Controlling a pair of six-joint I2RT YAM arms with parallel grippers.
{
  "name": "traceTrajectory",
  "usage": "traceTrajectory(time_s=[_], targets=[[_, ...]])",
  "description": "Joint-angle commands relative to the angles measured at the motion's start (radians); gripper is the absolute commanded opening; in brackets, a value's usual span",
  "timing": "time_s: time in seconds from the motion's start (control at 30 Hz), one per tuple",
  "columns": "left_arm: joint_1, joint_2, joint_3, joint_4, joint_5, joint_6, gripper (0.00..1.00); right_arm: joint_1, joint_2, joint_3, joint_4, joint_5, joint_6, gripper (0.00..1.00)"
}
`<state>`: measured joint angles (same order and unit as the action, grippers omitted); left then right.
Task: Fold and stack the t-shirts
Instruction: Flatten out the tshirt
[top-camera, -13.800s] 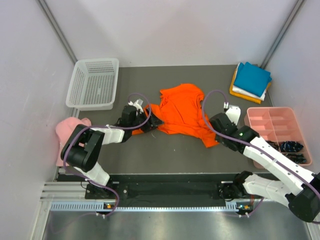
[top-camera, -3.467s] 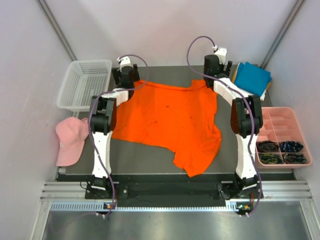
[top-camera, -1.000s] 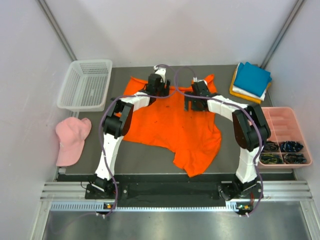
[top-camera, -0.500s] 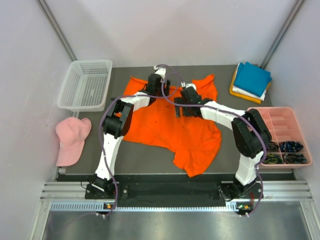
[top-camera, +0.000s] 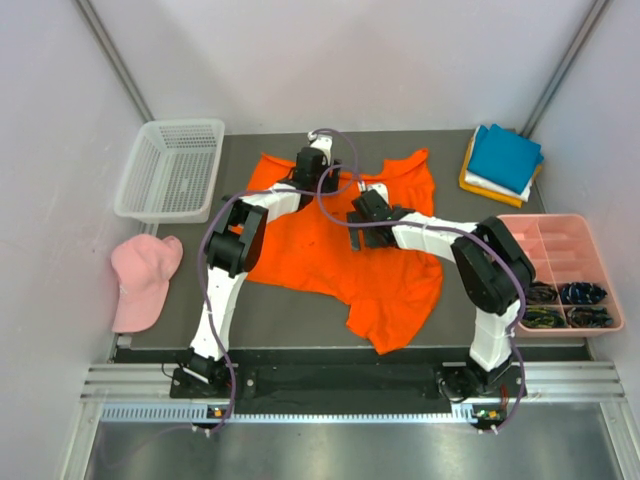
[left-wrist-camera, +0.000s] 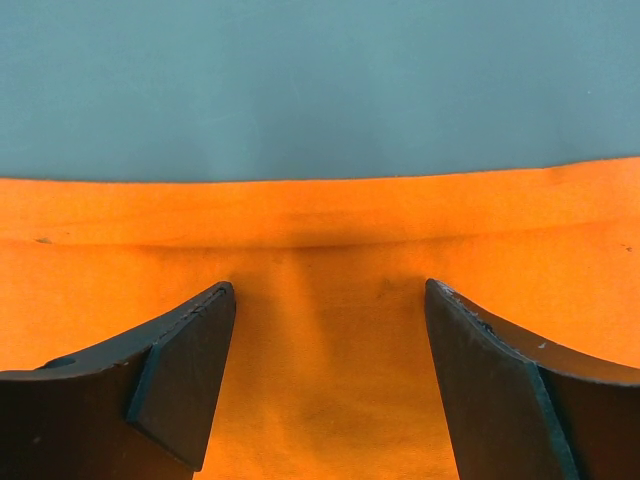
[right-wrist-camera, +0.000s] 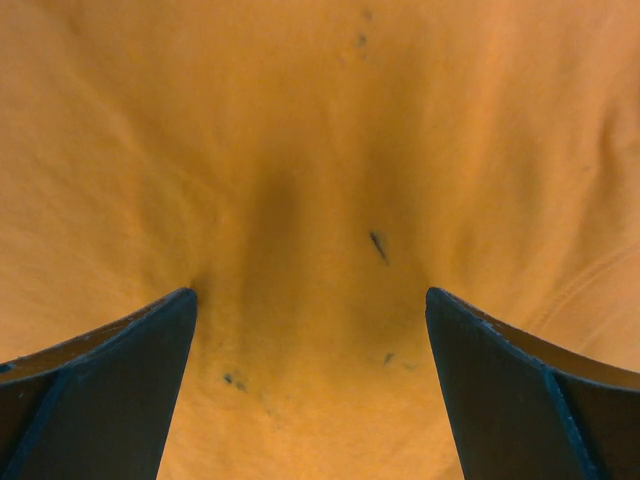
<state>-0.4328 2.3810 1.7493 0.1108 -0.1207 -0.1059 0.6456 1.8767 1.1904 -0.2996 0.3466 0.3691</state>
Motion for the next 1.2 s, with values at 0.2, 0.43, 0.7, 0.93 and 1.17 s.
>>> traceTrajectory(time_s=[0.2, 0.43, 0.7, 0.93, 1.17], targets=[[-0.001, 0.004, 0.049, -0.051, -0.013, -0.011, 0.81, 0.006, 0.032, -0.054, 0.051, -0.063, 0.076, 0.96], [-0.001, 0.018, 0.09, -0.091, -0.023, -0.011, 0.82, 0.006, 0.05, -0.071, 0.04, -0.06, 0.086, 0.96], [-0.001, 0.064, 0.183, -0.148, -0.033, -0.003, 0.82, 0.006, 0.047, -0.094, 0.037, -0.057, 0.097, 0.96], [0.0, 0.122, 0.271, -0.177, -0.033, -0.002, 0.83, 0.006, 0.039, -0.097, 0.034, -0.055, 0.105, 0.96], [0.008, 0.147, 0.302, -0.155, -0.045, -0.012, 0.83, 0.006, 0.047, -0.112, 0.042, -0.06, 0.108, 0.96]])
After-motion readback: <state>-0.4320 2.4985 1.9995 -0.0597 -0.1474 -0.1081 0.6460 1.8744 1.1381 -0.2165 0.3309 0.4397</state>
